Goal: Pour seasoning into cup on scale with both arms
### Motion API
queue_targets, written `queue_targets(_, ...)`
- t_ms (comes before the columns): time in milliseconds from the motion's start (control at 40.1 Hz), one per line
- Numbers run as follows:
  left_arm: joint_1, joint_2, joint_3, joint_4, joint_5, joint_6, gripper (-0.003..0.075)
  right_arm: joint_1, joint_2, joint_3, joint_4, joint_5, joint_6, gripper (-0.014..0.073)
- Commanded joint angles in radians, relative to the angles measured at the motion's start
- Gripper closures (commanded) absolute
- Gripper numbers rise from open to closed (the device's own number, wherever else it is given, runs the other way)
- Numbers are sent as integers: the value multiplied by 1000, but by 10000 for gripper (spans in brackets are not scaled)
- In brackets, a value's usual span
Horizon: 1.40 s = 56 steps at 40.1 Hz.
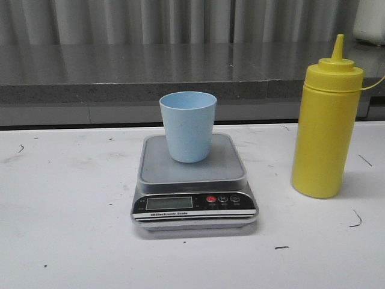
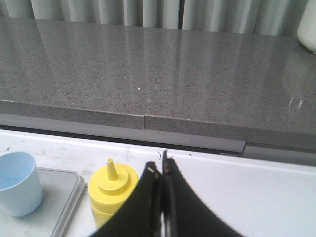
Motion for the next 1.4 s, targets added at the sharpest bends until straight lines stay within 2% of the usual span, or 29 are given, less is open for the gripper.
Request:
queue_targets(0, 2, -18, 25, -10, -34, -8, 740, -1, -1, -33, 12, -56, -2, 706)
queue_targets(1247, 2, -18, 25, -10, -31, -8, 740, 4, -2, -19, 11, -71, -2, 706)
queue_targets(1371, 2, -18, 25, -10, -31, -8, 740, 48, -26, 14, -51, -117, -2, 706)
